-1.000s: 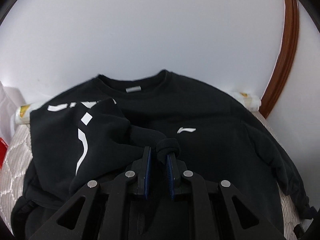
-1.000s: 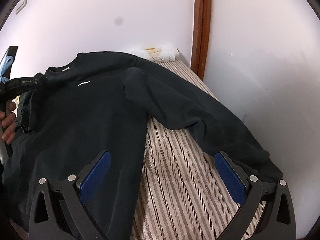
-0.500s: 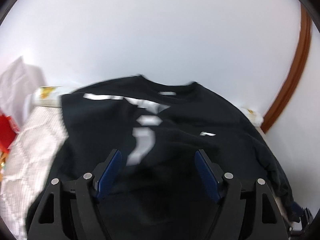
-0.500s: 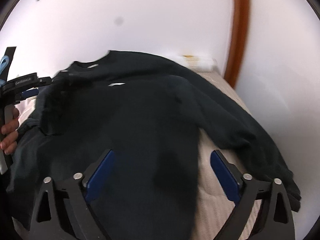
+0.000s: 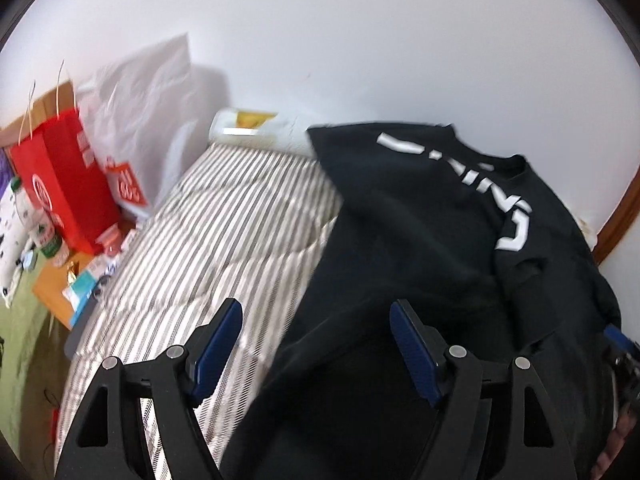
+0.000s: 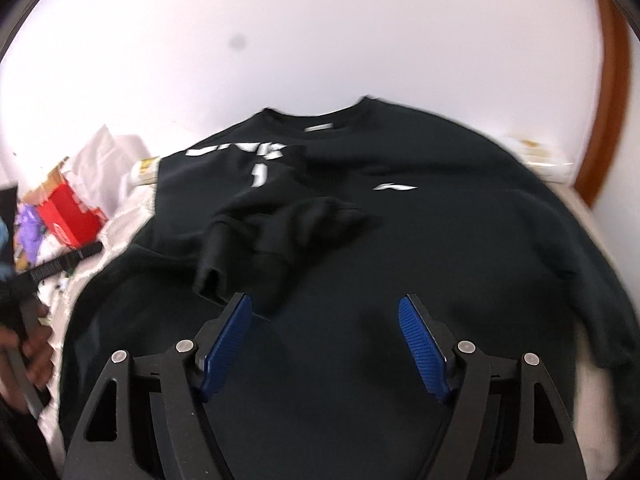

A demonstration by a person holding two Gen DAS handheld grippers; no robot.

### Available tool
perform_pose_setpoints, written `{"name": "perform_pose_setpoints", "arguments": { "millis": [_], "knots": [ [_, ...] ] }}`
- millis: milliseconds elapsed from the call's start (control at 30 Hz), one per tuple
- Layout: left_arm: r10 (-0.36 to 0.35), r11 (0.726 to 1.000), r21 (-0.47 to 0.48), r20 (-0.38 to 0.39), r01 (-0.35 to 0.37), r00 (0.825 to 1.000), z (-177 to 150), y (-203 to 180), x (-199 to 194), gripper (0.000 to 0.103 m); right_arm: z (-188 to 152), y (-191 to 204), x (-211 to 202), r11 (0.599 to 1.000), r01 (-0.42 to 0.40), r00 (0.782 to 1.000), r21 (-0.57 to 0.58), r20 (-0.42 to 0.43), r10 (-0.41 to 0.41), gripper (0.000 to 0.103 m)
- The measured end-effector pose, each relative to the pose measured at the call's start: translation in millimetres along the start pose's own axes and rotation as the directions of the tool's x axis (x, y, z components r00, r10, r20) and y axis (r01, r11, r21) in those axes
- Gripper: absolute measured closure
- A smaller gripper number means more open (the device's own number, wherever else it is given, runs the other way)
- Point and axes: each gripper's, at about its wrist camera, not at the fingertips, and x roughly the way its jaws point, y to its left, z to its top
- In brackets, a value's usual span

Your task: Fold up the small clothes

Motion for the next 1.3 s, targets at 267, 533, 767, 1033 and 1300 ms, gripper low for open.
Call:
{"name": "perform_pose_setpoints", "arguments": {
  "millis": [267,533,767,1033,1300],
  "knots": [
    [0.009,0.999,0.041,-0.034,-0.008,0.999,-15,2,32,0.028,10,64,50,0.992,-0.08,0.996,-0.101,-0.049,0.075,0.027],
    [0.042,0.998,0.058,-0.055,-0.039,0.998,-19,2,43,0.021,27,79,105,0.988,0.054,0.995,-0.144,-0.075,-0.065,0.084],
    [0.056,0.996,0.068,-0.05,-0.053,0.997,-20,0,41,0.02,75,26,40,0.996,0.052,0.994,-0.068,0.103,-0.045,0.091],
    [0.05,0.987,0.155,-0.044,-0.043,0.998,-21,-19,30,0.022,97,-131,9,0.926,0.265,0.953,0.268,0.076,-0.294,0.078],
    [0.143,0.962,0.24,-0.046,-0.128,0.989,-12,-42,51,0.019,53,-131,13,0.951,0.244,0.967,0.191,0.027,-0.253,0.059]
  ]
}}
